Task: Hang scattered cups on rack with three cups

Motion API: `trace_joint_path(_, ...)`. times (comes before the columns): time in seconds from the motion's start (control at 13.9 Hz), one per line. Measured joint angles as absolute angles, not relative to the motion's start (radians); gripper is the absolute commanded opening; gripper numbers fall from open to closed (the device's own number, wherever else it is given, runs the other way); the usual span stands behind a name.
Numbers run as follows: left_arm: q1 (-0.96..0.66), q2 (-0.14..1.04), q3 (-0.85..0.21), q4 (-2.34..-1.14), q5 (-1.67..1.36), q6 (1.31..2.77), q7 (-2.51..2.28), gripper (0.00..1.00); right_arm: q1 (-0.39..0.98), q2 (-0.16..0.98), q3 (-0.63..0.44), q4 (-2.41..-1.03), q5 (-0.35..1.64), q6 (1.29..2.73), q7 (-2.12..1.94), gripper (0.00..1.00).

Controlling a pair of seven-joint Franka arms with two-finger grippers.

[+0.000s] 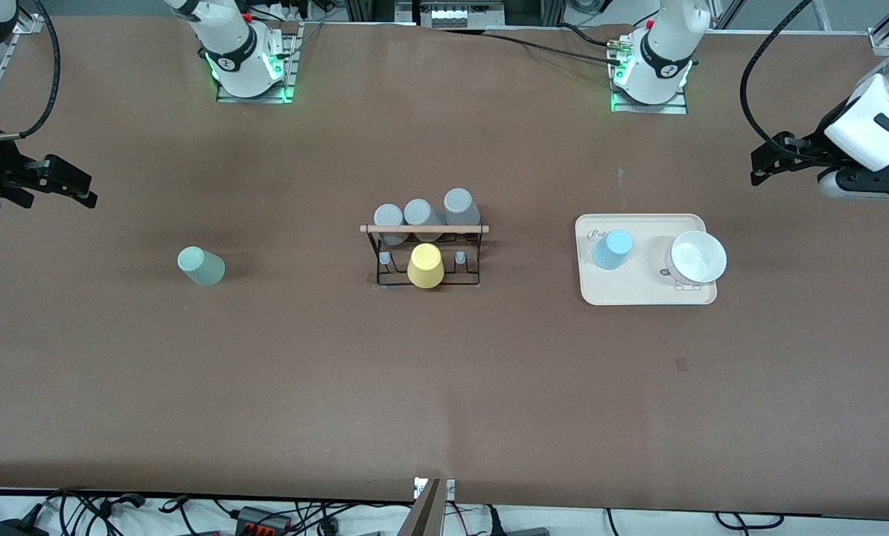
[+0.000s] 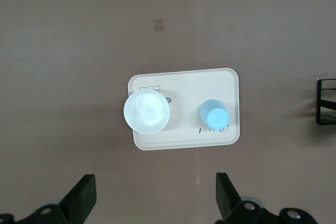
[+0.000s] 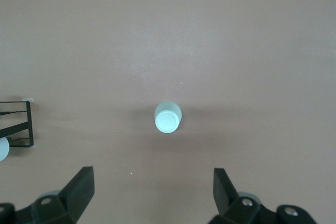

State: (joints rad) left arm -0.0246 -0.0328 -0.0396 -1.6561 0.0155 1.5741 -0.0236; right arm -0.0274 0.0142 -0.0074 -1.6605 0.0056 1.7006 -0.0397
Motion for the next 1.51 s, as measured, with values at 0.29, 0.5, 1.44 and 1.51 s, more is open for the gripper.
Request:
trace_joint_path(0.29,-0.024,-0.033,-0.04,-1.656,0.015,1.574,-0.024,1.0,-0.027,0.008,-0.009,-1.66,0.006,1.7,-0.04,1.0)
trace_joint_path(0.5,-0.024,-0.033,-0.038,-1.655,0.015,1.574,-0.024,1.0,-0.027,0.007,-0.01,-1.66,0.006,1.7,-0.04,1.0)
trace_joint_path(1.44,-0.048,0.109,-0.091,-1.729,0.015,1.568,-0.033,1.0,-0.023,0.042,-0.009,-1.663,0.006,1.7,-0.04,1.0)
trace_joint_path(1.51,-0.05,0.115,-0.107,-1.772,0.015,1.659,-0.053,1.0,-0.023,0.054,-0.009,-1.663,0.006,1.7,-0.04,1.0)
